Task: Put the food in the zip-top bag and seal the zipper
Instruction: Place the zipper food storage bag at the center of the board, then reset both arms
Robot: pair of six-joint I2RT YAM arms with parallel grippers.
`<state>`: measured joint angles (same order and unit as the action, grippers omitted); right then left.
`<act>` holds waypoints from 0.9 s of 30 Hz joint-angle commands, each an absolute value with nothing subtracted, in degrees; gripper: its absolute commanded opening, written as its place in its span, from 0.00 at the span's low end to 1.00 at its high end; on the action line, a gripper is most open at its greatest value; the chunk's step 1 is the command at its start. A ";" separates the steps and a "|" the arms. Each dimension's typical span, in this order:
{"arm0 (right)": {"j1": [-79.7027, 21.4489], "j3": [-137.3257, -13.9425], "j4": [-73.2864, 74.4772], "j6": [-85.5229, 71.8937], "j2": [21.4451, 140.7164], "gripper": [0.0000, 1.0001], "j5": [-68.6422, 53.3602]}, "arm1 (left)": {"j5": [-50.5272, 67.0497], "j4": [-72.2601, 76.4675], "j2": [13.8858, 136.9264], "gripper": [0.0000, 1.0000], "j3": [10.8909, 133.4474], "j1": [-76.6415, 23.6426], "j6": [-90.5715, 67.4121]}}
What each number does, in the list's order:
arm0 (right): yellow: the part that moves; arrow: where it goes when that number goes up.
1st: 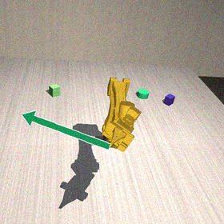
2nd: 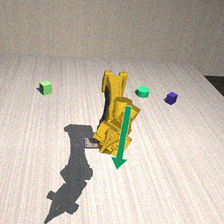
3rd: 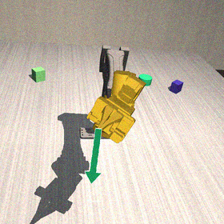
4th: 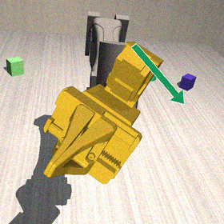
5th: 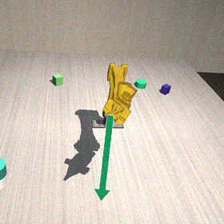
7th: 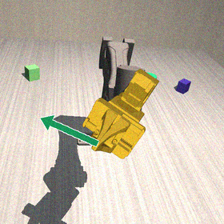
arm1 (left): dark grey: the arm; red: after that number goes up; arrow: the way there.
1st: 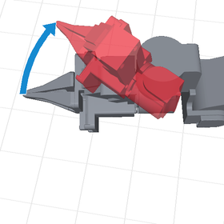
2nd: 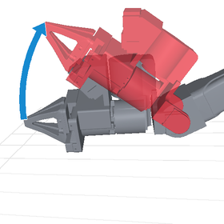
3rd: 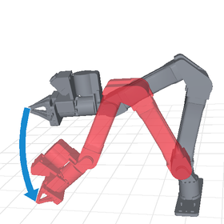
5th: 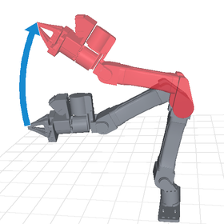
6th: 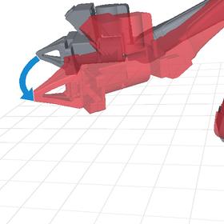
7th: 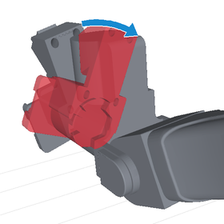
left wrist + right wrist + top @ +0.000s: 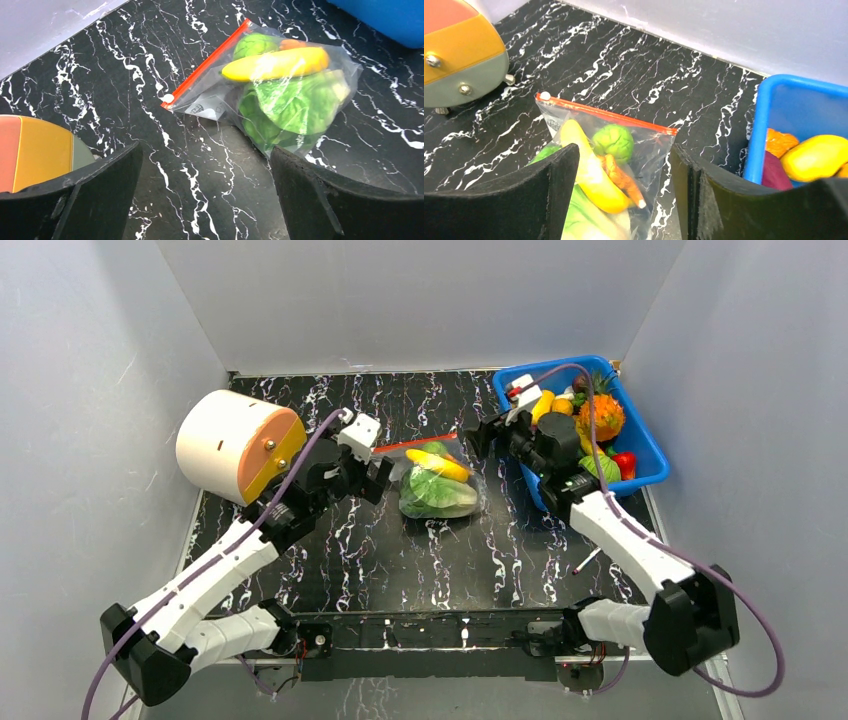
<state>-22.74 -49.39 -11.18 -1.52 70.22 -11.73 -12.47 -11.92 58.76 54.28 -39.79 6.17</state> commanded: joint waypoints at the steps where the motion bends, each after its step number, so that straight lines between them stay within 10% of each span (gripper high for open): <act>1: -22.56 -49.29 -8.00 -3.81 62.54 0.71 -9.78 | -9.52 -11.61 55.71 0.98 55.90 -39.55 2.18; 4: -22.57 -49.20 -2.59 -7.18 58.41 0.97 -9.23 | -4.62 -12.51 54.69 0.98 56.37 -39.55 -0.31; 27: -22.59 -43.25 14.17 -29.15 38.27 0.98 -7.43 | -9.23 -9.37 46.89 0.98 49.69 -39.55 -22.48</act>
